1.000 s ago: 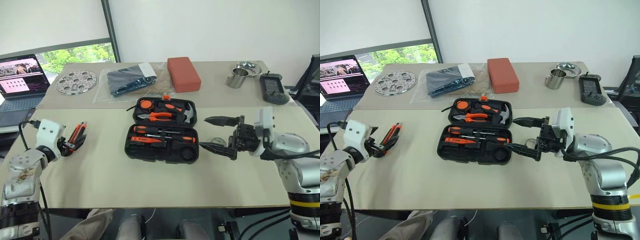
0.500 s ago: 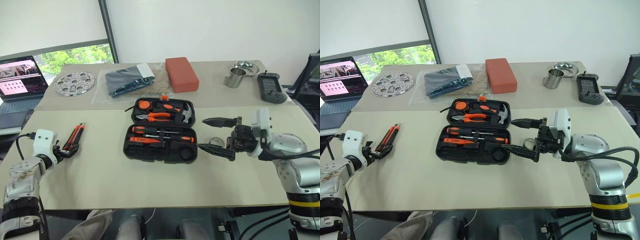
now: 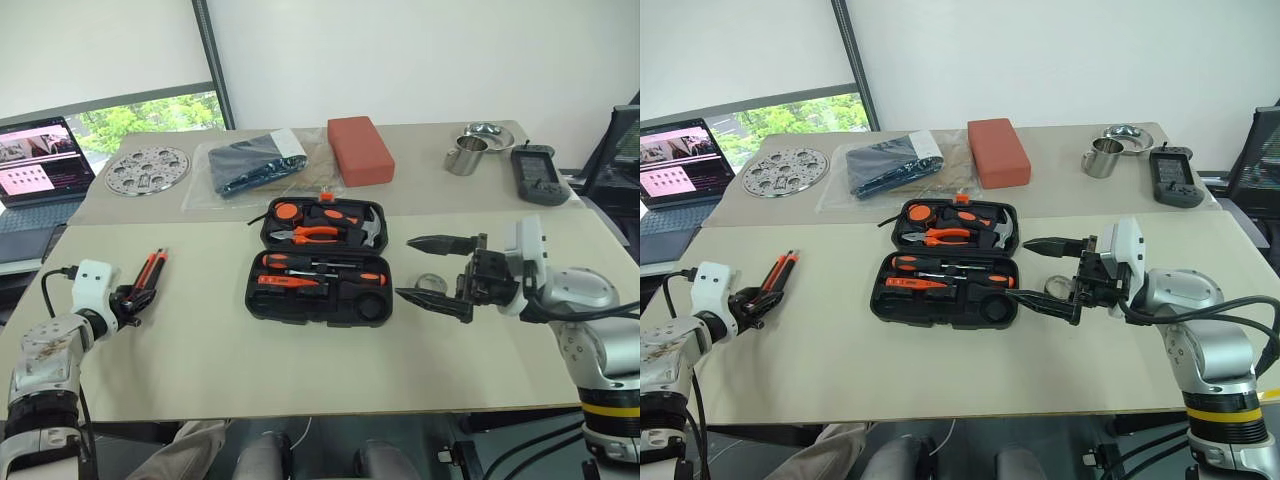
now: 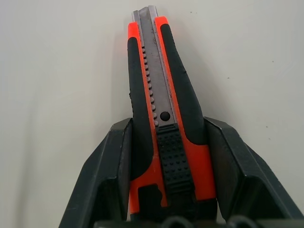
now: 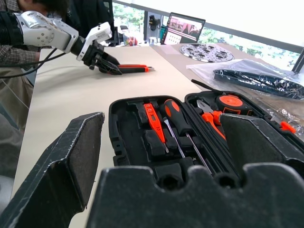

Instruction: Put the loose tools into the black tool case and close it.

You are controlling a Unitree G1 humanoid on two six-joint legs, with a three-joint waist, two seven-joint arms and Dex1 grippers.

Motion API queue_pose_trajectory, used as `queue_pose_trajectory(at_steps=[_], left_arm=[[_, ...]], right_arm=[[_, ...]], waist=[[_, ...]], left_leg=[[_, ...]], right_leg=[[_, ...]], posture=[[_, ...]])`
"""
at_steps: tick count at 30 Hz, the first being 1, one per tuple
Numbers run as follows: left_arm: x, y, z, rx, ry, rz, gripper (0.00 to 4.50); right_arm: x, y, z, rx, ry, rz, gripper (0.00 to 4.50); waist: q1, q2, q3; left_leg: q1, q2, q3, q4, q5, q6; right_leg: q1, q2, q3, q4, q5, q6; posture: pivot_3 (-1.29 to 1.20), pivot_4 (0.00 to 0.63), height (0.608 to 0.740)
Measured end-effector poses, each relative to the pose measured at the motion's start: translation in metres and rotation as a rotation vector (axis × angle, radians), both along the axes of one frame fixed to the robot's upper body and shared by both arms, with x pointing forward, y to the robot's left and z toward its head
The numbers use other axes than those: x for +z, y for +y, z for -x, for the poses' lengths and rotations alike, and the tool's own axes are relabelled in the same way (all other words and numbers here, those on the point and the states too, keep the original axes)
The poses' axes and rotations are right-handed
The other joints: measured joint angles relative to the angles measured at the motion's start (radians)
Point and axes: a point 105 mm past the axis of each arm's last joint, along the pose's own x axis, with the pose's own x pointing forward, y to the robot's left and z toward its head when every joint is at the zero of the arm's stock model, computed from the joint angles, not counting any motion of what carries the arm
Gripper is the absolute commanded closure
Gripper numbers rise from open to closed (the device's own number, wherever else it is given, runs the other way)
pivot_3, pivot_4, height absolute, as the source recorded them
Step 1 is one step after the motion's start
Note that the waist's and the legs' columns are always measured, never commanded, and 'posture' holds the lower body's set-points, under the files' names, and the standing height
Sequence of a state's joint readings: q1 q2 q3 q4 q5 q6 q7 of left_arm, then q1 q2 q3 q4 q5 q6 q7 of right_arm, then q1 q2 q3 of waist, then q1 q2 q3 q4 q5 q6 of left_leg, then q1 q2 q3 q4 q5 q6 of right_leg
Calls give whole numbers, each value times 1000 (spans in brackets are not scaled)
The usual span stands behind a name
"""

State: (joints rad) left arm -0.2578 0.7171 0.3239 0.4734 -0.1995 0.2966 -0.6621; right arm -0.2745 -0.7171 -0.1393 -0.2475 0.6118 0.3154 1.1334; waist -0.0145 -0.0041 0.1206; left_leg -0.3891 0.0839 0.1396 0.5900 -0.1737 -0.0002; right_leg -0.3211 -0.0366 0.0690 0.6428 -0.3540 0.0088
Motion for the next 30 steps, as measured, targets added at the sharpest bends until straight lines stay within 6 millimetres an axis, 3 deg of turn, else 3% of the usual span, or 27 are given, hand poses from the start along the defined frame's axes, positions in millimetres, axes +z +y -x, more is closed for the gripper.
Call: queue_pose_trajectory(at_steps=[4,9,11,12,16,22,30], left_arm=[[21,-29,-15,-170,-104,26,2745],[85,-101,-37,-582,-282,6,2745],[104,-142,-37,-814,-313,-14,2745],[110,-168,-33,-966,-323,-38,2745],[99,-211,-22,-1267,-250,-110,2745],[77,-222,-19,-1470,-114,-255,2745],[55,-229,-8,-1607,27,-280,2745]], right_arm=[[1,-1,0,-2,-3,1,0],[1,-3,-1,-11,-1,-2,0],[0,-7,0,-29,1,-6,0],[0,-8,0,-33,0,-7,0],[-3,-12,1,-58,9,-7,0],[-3,-22,6,-113,2,5,0],[-10,-33,15,-162,19,6,0]], waist=[[9,-6,2],[22,-8,2],[24,-7,2],[24,-7,2],[12,-6,2],[-2,-6,2],[2,-6,2]], left_leg=[[-3,-1,0,1,0,0],[-6,-2,0,1,0,0],[-6,-3,0,1,0,0],[-7,-3,1,1,0,0],[-7,-2,1,1,1,-1],[-8,1,-1,1,1,-2],[-10,0,-2,2,1,-1]], right_leg=[[-1,0,-3,-1,0,0],[-2,0,-3,-2,0,0],[-2,1,-3,-3,0,0],[-2,1,-3,-3,0,0],[-2,6,0,-5,0,0],[-4,10,2,-5,0,0],[-5,9,2,-5,0,0]], posture=[[0,150,740],[0,150,740],[0,150,740],[0,150,740],[0,150,740],[0,150,740],[0,150,740]])
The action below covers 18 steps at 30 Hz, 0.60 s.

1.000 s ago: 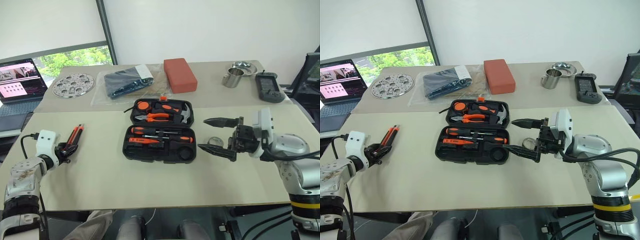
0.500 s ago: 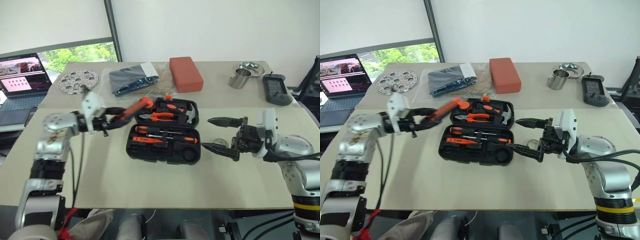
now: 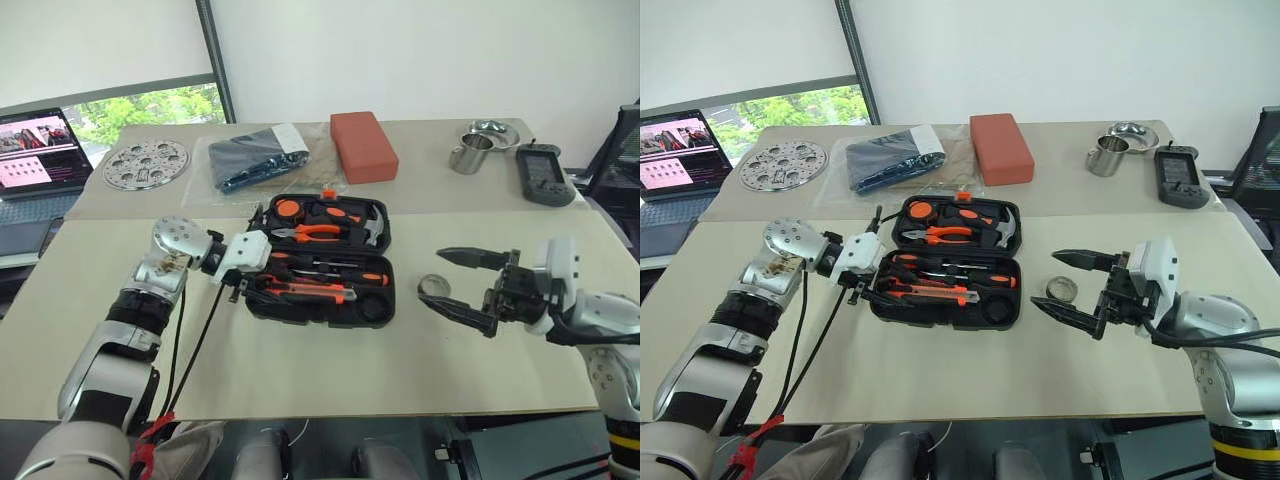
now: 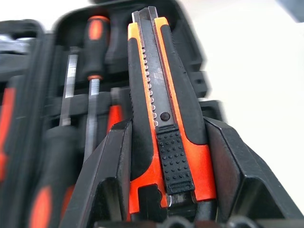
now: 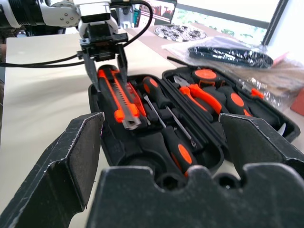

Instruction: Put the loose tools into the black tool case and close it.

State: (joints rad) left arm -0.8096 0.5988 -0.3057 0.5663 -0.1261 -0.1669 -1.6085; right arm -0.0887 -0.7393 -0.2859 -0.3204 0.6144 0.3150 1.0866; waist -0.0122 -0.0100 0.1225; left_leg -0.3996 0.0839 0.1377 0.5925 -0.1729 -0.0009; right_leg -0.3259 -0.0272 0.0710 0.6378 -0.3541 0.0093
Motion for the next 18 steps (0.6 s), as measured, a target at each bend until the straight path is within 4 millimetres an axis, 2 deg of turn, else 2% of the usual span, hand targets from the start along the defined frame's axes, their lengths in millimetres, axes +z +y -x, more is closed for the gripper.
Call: queue_pose_trajectory(at_steps=[9,18], left_arm=[[-5,-5,-3,-6,-3,-50,2745],[-12,5,-8,45,-18,-106,2745]], right_arm=[[-1,1,4,-6,-3,5,0],[3,2,2,-6,-18,4,0]], waist=[[-1,0,0],[0,0,0]], left_leg=[[0,0,-1,0,0,0],[0,0,-1,0,0,0]], right_leg=[[0,0,0,1,0,0],[0,0,0,1,0,0]], posture=[[0,150,740],[0,150,740]])
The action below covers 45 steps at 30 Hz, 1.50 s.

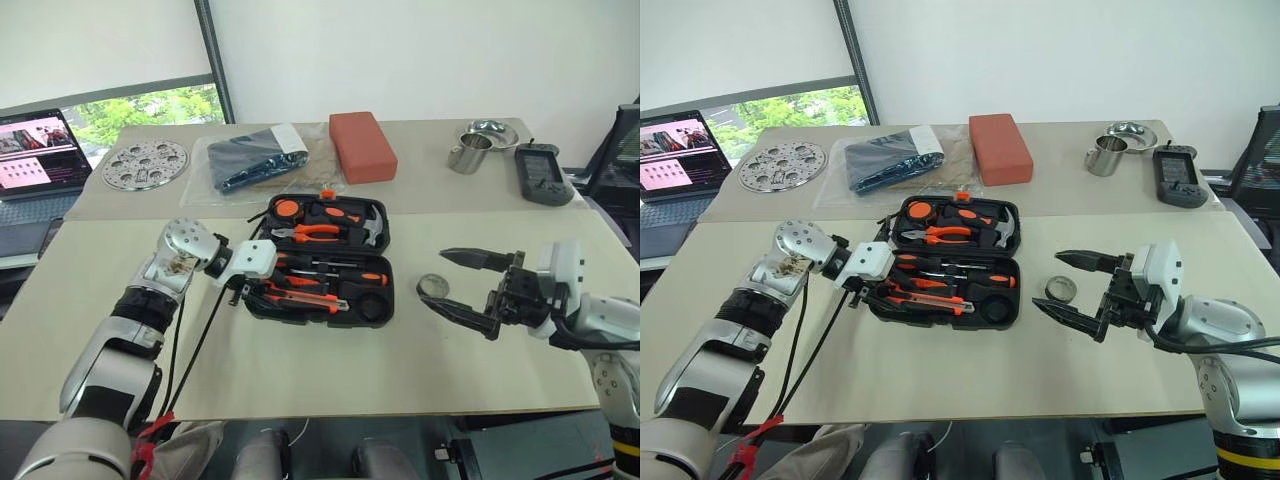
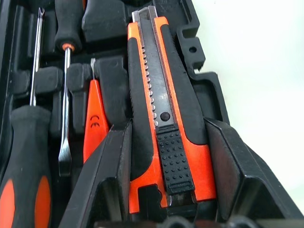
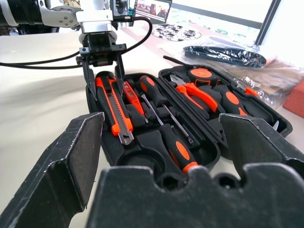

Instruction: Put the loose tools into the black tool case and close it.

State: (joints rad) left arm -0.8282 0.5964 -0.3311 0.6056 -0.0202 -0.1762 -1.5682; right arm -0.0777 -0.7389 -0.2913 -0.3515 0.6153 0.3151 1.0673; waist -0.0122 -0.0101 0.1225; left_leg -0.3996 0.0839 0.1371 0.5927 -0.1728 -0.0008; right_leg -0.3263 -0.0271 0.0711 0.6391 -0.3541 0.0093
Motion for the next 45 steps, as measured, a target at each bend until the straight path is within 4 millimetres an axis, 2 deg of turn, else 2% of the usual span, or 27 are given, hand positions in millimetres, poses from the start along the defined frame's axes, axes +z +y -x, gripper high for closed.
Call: queue_pose_trajectory(at_steps=[16,18,19,23,24,29,33,42,45], left_arm=[[-6,-1,-3,-2,-22,-6,2745],[-6,-1,-3,-3,-26,-4,1740],[-6,-2,-6,10,-32,-3,1568],[-3,-5,-11,21,-64,5,98],[-3,-6,-11,21,-65,9,41],[4,-11,-12,40,-49,75,41],[22,-13,-13,61,-40,167,41],[28,3,-13,103,-4,149,41],[29,-7,-13,91,3,196,862]], right_arm=[[-1,1,1,-1,1,0,0],[-1,1,1,-2,-1,0,0],[0,1,1,-2,-1,0,0],[0,1,1,-6,-2,-1,0],[0,1,1,-8,-3,-2,0],[-1,2,0,-13,-2,-8,0],[-1,2,0,-11,-2,-8,0],[0,3,-1,-7,-4,-7,0],[2,4,-2,-3,-12,-7,0]], waist=[[1,0,0],[2,0,0],[2,0,0],[1,0,0],[1,0,0],[0,0,0],[0,0,0],[0,0,0],[5,0,0]], left_leg=[[1,0,0,1,0,0],[1,0,0,2,0,0],[1,0,-1,2,0,0],[1,0,-1,2,0,0],[1,0,-1,2,0,0],[0,0,-1,2,0,0],[0,0,-1,2,0,0],[0,0,0,3,0,0],[0,0,-1,4,0,0]], right_leg=[[1,0,0,2,0,0],[1,0,0,2,0,0],[1,0,0,2,0,0],[1,0,0,2,0,0],[1,0,0,2,0,0],[0,0,0,2,0,0],[0,0,0,2,0,0],[0,1,0,2,0,0],[1,0,-1,2,0,0]], posture=[[0,150,740],[0,150,740],[0,150,740],[0,150,740],[0,150,740],[0,150,740],[0,150,740],[0,150,740],[0,150,740]])
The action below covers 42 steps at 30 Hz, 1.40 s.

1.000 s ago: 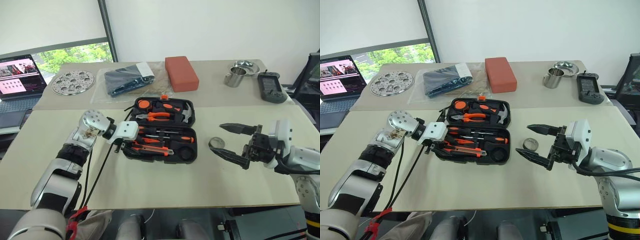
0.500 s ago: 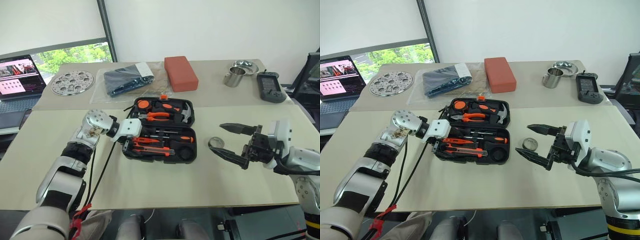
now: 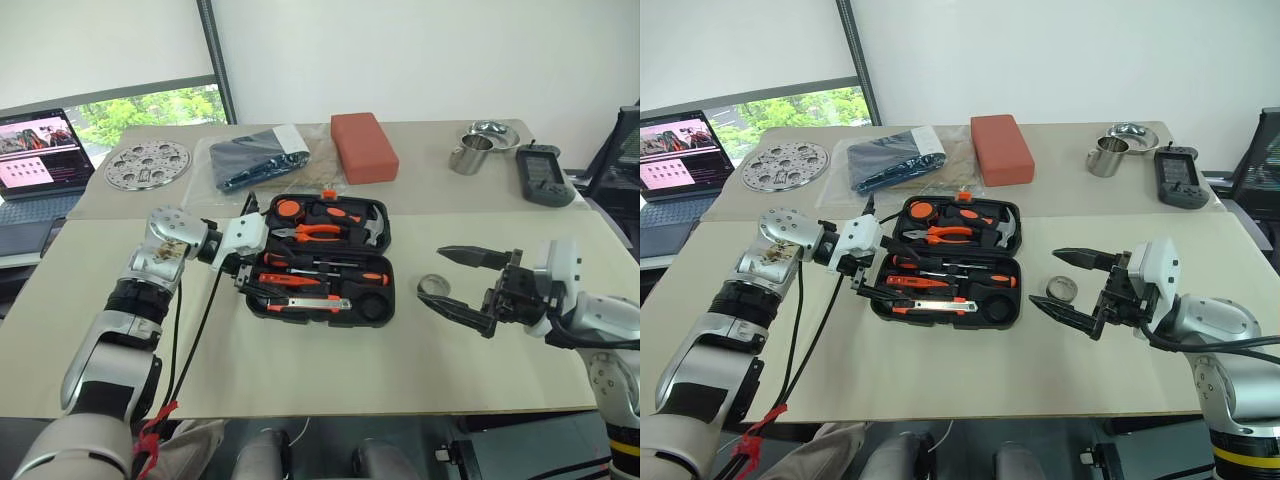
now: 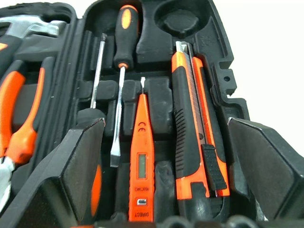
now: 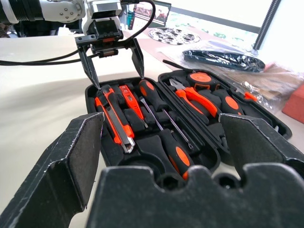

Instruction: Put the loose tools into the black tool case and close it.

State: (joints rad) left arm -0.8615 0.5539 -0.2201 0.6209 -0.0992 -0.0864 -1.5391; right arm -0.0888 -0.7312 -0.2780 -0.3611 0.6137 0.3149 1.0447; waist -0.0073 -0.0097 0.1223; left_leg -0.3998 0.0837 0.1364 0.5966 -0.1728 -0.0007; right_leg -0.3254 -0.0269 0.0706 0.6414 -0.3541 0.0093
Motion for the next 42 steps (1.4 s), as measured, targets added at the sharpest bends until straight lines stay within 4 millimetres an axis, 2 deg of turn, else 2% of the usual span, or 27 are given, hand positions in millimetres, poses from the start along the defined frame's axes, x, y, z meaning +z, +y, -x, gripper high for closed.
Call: queue_pose_trajectory(at_steps=[4,10,18,42], left_arm=[[0,-16,6,-52,7,56,2253],[-13,-27,13,-86,44,83,4455],[-41,-23,11,-76,73,26,4455],[-58,-29,2,-41,34,33,4455]], right_arm=[[1,0,0,2,-2,0,0],[1,0,0,2,-2,0,0],[-4,-2,2,-4,16,1,0],[-11,-8,6,-9,49,32,0]], waist=[[1,0,0],[-6,1,0],[-4,1,0],[1,3,-3]], left_leg=[[0,0,0,0,0,0],[1,0,0,0,0,0],[0,0,-1,0,0,0],[3,-1,-4,4,-1,1]], right_leg=[[0,0,0,0,0,0],[0,1,1,0,0,0],[0,1,0,0,0,0],[7,0,-1,2,0,0]], posture=[[0,150,740],[0,150,740],[0,150,740],[0,150,740]])
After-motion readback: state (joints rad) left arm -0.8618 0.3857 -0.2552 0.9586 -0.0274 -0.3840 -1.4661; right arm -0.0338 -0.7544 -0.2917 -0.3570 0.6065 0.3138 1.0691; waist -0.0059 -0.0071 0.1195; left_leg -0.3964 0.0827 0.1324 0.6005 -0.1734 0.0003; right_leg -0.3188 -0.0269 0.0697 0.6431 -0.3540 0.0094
